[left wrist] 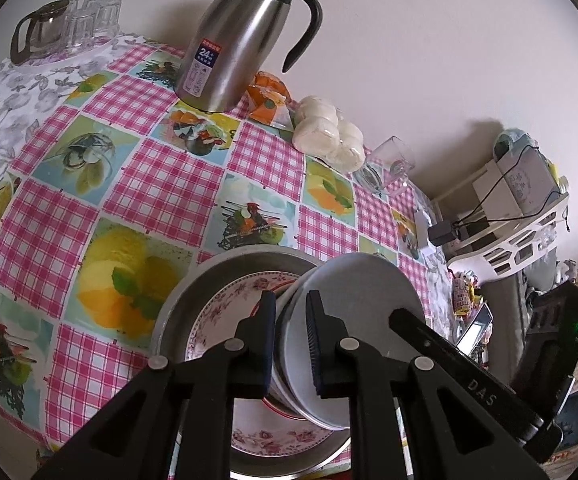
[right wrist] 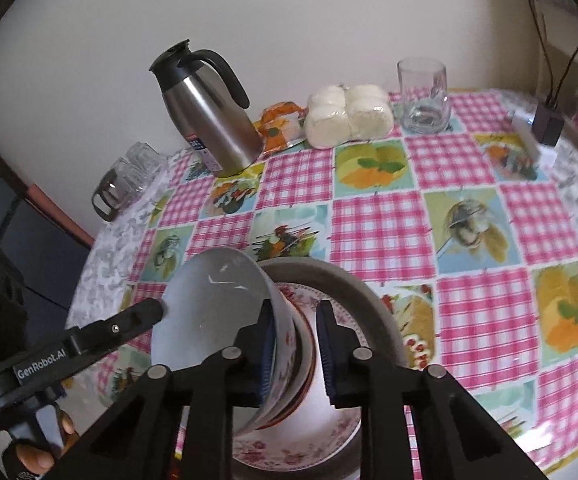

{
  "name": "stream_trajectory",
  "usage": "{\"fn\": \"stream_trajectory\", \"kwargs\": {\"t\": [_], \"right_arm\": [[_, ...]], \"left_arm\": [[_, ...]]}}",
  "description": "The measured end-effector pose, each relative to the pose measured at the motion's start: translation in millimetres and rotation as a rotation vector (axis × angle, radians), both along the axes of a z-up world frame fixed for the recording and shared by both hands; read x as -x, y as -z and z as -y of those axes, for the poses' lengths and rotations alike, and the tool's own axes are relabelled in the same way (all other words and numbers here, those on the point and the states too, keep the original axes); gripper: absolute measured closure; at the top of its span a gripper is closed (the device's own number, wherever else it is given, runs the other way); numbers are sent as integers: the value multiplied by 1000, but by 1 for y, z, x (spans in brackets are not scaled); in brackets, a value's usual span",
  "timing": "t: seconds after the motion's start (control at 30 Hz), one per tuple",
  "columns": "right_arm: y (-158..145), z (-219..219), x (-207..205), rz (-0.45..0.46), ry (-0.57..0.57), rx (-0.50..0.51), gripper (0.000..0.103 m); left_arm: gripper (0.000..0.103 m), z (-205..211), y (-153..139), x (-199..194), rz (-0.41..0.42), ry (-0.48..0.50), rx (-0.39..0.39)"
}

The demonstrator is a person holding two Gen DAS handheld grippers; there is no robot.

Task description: Organize plates and bowls

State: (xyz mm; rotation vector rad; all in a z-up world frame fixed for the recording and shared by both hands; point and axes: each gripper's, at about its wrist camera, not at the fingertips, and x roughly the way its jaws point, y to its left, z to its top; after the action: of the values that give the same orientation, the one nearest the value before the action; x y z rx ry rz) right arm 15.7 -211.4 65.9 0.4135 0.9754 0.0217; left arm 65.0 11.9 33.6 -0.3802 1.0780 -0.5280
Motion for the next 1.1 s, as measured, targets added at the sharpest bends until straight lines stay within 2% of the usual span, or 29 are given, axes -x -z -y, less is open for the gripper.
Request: {"fn": "stream_trajectory", "kwargs": {"t": [0.1, 0.43, 0.53, 0.7, 0.97, 1.1], "right_arm": [[5, 3, -1, -2, 2, -55, 87], [13, 13, 0, -20, 28, -158, 87], [13, 17, 2, -21, 32, -226, 90], [13, 15, 2, -23, 30, -219, 90], [15, 20, 4, -47, 36, -283, 90], [12, 16, 3, -47, 40, -229, 90]], "left_arm": [[88, 2, -1, 1, 7, 8, 5], [88, 6, -6, 4, 29, 23, -1], [86, 4, -6, 4, 26, 19, 6], [86, 4, -7, 5, 26, 15, 9], [84, 3, -12, 8, 39, 19, 15], [84, 3, -7, 5, 23, 20, 15]]}}
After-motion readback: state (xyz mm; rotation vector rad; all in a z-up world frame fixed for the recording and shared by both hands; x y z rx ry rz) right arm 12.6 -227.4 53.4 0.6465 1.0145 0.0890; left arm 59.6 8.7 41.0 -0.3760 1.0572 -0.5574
